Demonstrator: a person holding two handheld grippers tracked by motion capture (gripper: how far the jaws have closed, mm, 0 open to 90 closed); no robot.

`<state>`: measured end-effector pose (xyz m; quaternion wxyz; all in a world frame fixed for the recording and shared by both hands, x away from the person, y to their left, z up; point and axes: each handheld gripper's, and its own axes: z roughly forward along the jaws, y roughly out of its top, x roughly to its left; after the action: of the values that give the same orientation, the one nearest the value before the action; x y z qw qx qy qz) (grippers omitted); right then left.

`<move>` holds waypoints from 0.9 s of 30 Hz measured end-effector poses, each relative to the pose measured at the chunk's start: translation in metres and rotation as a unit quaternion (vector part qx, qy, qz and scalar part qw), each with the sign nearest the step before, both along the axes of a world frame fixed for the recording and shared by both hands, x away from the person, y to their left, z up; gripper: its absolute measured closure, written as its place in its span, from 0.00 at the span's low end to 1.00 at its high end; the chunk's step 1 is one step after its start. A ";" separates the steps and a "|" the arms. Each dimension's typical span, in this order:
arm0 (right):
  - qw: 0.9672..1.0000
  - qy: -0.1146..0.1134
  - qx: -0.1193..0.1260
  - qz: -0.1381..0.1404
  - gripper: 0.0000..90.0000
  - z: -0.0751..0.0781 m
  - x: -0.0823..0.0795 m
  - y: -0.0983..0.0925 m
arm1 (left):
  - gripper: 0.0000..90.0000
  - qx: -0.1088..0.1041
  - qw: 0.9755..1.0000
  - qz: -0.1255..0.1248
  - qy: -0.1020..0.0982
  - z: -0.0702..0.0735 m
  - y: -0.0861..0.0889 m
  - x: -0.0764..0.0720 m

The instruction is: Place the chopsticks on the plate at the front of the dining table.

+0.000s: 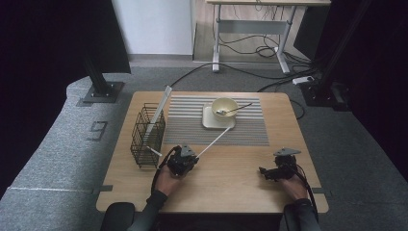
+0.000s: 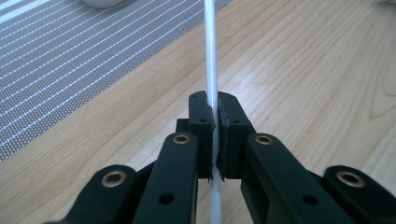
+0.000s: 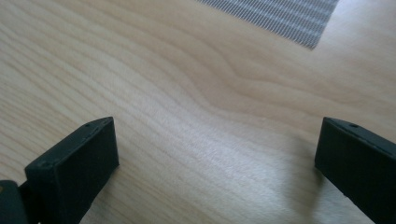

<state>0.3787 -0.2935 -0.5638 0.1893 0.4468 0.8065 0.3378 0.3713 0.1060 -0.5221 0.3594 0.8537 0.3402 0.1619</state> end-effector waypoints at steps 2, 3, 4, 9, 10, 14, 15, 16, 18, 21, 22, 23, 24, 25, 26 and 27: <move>1.000 -0.002 0.001 -0.001 0.00 0.000 0.000 0.000 | 0.95 0.000 1.000 0.003 0.001 0.000 0.000 0.001; 1.000 -0.002 0.001 -0.001 0.00 0.000 0.000 0.000 | 0.95 -0.001 1.000 0.006 0.001 -0.001 -0.001 0.002; 1.000 -0.003 0.001 -0.001 0.00 -0.001 0.000 0.000 | 0.95 -0.001 1.000 0.014 0.001 -0.001 -0.001 0.003; 1.000 -0.003 0.000 -0.001 0.00 -0.001 0.000 0.000 | 0.95 0.000 1.000 0.031 0.003 0.000 -0.001 0.008; 1.000 -0.003 0.000 -0.001 0.00 -0.001 0.000 0.000 | 0.95 0.001 0.999 0.037 0.005 -0.001 0.000 0.010; 1.000 -0.003 0.000 -0.001 0.00 -0.001 0.000 0.000 | 0.95 0.001 0.999 0.053 0.007 -0.002 0.003 0.015; 1.000 -0.003 0.000 -0.001 0.00 -0.001 0.000 0.000 | 0.95 0.000 0.998 0.058 0.009 -0.002 0.004 0.016; 1.000 -0.003 0.000 -0.001 0.00 -0.001 0.000 0.000 | 0.95 0.000 0.998 0.062 0.010 -0.003 0.005 0.018; 1.000 -0.003 0.000 -0.001 0.00 -0.001 0.000 0.000 | 0.95 0.000 0.997 0.071 0.011 -0.003 0.006 0.020; 1.000 -0.003 0.000 -0.001 0.00 -0.001 0.000 0.000 | 0.95 0.000 0.997 0.080 0.014 -0.005 0.007 0.023; 1.000 -0.003 0.000 -0.001 0.00 -0.001 -0.001 0.000 | 0.95 0.001 0.996 0.083 0.015 -0.005 0.008 0.024; 1.000 -0.003 0.000 -0.001 0.00 -0.001 -0.001 0.000 | 0.95 0.002 0.996 0.085 0.015 -0.006 0.008 0.025; 1.000 -0.003 0.000 -0.001 0.00 -0.001 -0.001 0.000 | 0.95 0.003 0.996 0.087 0.015 -0.006 0.009 0.026; 1.000 -0.003 0.000 -0.001 0.00 -0.001 -0.001 0.000 | 0.95 0.004 0.996 0.090 0.016 -0.007 0.009 0.027; 1.000 -0.003 0.000 -0.001 0.00 -0.001 -0.001 0.000 | 0.95 0.004 0.996 0.090 0.016 -0.007 0.009 0.027; 1.000 -0.003 0.000 -0.001 0.00 -0.001 -0.001 0.000 | 0.95 0.005 0.995 0.096 0.017 -0.008 0.010 0.030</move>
<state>0.3782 -0.2936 -0.5644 0.1924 0.4467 0.8052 0.3393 0.4010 0.1160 -0.5298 0.3323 0.8214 0.4259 0.1831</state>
